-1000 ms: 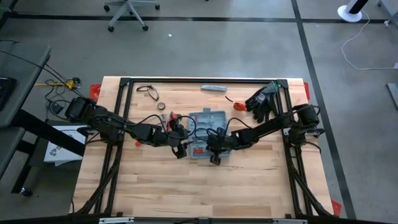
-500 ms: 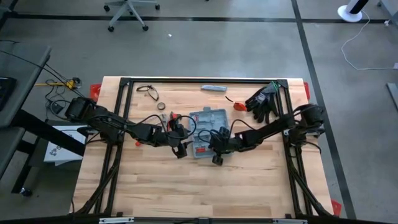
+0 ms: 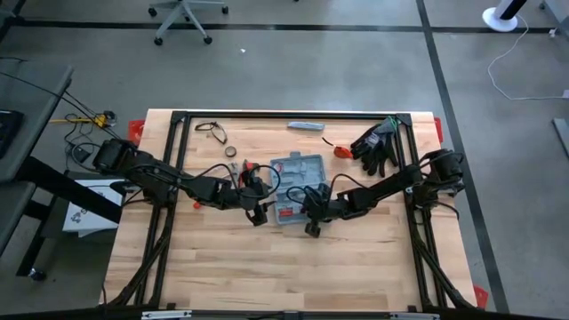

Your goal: Prefit tool cases

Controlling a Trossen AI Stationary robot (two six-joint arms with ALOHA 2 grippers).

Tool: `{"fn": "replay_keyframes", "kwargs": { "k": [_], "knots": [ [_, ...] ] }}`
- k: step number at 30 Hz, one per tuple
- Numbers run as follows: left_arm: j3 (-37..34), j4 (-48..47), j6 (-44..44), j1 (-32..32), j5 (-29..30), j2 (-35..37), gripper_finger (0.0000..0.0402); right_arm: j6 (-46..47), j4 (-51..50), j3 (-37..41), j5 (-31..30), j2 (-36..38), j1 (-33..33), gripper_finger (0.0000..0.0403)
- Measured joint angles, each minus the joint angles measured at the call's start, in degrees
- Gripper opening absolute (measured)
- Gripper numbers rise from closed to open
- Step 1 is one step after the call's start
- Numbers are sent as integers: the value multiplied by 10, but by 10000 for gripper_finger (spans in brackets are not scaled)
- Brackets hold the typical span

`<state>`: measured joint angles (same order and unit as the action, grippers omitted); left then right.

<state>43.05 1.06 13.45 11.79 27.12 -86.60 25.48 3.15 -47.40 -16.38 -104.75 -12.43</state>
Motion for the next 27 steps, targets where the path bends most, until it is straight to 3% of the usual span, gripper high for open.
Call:
{"fn": "replay_keyframes", "kwargs": {
  "k": [15, 21, 27],
  "knots": [
    [0, -32, 2, 0, -3, 0, 222, -45, 41, 9, -35, 27, -15, 0],
    [0, -125, 56, 0, 4, 0, 222, -66, 45, 9, -64, 71, -30, 0],
    [0, -285, 162, 9, -18, 0, 222, -70, -14, 8, -139, 116, -42, 0]
  ]
}}
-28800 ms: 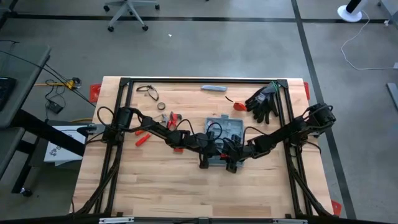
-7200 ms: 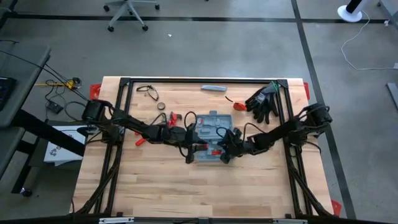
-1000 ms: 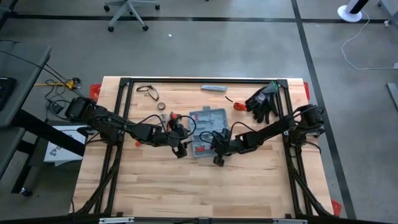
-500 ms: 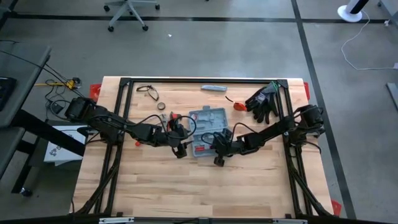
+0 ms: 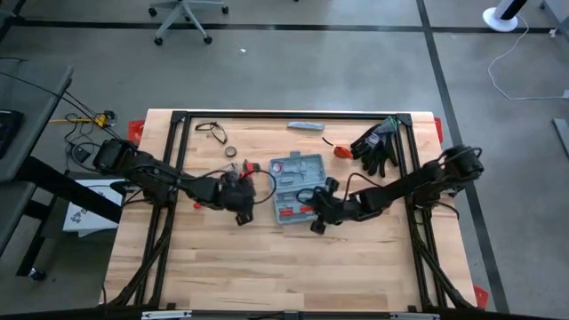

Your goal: Prefit tool cases

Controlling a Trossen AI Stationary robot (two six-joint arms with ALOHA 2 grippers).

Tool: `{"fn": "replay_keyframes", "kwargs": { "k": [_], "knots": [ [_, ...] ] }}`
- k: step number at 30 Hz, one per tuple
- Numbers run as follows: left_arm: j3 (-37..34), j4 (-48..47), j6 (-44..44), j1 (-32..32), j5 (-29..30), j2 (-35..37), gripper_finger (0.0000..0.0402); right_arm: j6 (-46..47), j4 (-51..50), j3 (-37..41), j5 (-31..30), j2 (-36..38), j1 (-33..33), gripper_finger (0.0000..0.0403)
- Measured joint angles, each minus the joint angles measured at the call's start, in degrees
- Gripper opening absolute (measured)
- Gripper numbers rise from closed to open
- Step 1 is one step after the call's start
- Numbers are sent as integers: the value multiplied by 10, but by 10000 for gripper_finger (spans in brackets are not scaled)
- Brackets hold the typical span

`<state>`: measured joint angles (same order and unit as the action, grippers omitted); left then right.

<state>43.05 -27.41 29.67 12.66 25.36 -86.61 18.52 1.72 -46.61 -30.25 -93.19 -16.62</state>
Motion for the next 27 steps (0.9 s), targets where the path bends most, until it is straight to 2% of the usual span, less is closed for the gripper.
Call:
{"fn": "replay_keyframes", "kwargs": {
  "k": [2, 8, 12, 15, 20, 27],
  "knots": [
    [0, -48, 34, 13, 6, 2, 222, 0, -22, 0, -22, 12, 0, 0],
    [-1, -197, 151, 85, 89, 55, 222, 15, -74, -1, -42, 35, 0, 0],
    [-36, -286, 265, 134, 70, 135, 222, 37, -109, -1, -43, 38, -3, 0],
    [-81, -288, 343, 162, 38, 206, 222, 42, -119, -1, -52, 38, -7, 1],
    [-135, -281, 438, 179, 31, 298, 222, 42, -119, -1, -64, 39, -11, 1],
    [-183, -251, 453, 159, 23, 331, 222, 73, -157, -1, -65, 39, -11, 1]
  ]
}}
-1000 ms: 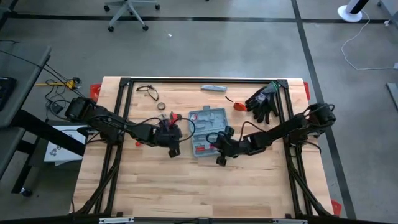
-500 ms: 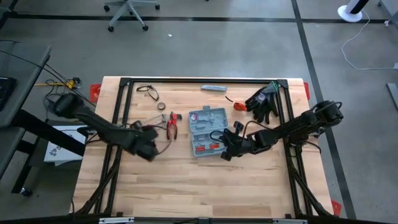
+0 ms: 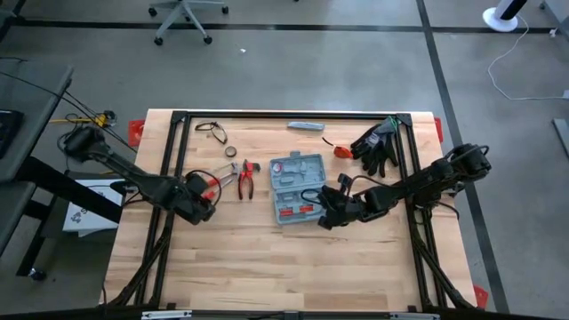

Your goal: Prefit tool cases

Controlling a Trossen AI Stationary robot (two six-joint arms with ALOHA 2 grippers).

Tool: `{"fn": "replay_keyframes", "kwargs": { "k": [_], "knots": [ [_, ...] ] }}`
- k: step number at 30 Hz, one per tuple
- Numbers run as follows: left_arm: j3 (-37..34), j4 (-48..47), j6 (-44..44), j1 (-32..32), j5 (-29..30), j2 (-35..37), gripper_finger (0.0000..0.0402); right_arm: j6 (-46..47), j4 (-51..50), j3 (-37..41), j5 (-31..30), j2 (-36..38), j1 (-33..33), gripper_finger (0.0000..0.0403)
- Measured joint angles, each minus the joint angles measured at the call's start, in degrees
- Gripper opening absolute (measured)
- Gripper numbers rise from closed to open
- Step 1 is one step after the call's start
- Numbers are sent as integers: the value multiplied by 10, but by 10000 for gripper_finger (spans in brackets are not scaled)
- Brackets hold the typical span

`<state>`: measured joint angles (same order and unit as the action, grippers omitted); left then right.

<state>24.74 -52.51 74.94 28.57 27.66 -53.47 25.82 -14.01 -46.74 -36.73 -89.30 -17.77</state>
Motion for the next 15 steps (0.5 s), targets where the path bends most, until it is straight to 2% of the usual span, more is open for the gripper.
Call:
{"fn": "replay_keyframes", "kwargs": {
  "k": [7, 15],
  "knots": [
    [-24, 25, -3, -44, 7, -28, 222, 10, -10, 0, -2, 0, 0, 1],
    [-41, 77, -50, -88, -55, -80, 222, 12, -10, 0, 3, 0, 0, 1]
  ]
}}
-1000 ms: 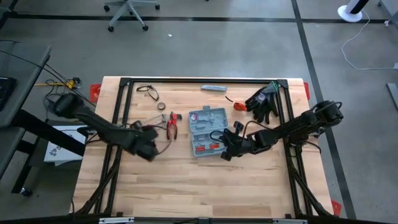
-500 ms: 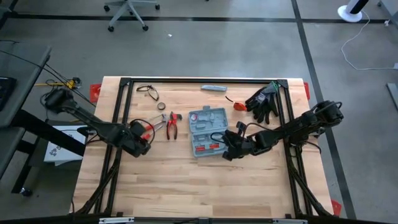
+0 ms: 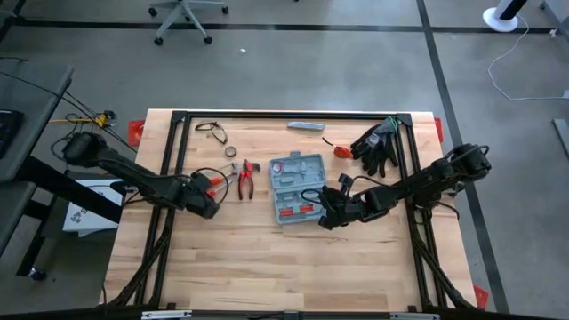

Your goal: Prefit tool cases

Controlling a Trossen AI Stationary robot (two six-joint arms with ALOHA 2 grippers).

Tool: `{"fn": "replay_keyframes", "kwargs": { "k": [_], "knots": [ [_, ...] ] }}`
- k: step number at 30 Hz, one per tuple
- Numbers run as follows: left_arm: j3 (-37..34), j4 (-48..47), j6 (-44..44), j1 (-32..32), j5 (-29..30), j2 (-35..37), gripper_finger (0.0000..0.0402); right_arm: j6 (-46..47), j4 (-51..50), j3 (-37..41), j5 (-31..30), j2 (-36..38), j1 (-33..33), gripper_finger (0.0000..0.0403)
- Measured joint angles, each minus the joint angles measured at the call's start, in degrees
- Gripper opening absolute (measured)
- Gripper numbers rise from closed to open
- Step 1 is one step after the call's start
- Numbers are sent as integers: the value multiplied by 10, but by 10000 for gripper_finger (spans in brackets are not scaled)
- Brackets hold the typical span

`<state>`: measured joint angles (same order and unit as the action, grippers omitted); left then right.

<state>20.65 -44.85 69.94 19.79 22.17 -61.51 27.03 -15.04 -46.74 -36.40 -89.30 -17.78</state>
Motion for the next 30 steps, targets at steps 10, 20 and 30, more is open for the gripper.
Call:
{"fn": "replay_keyframes", "kwargs": {
  "k": [10, 20, 30],
  "knots": [
    [-10, 97, -32, -3, -8, -28, 83, 0, 0, 0, 15, 0, -5, 1],
    [14, 70, -74, -2, 0, -21, 57, 12, -1, 0, -1, 0, -26, 0],
    [73, 146, -153, -2, 72, -16, 46, 12, -2, 0, -22, 0, -26, 0]
  ]
}}
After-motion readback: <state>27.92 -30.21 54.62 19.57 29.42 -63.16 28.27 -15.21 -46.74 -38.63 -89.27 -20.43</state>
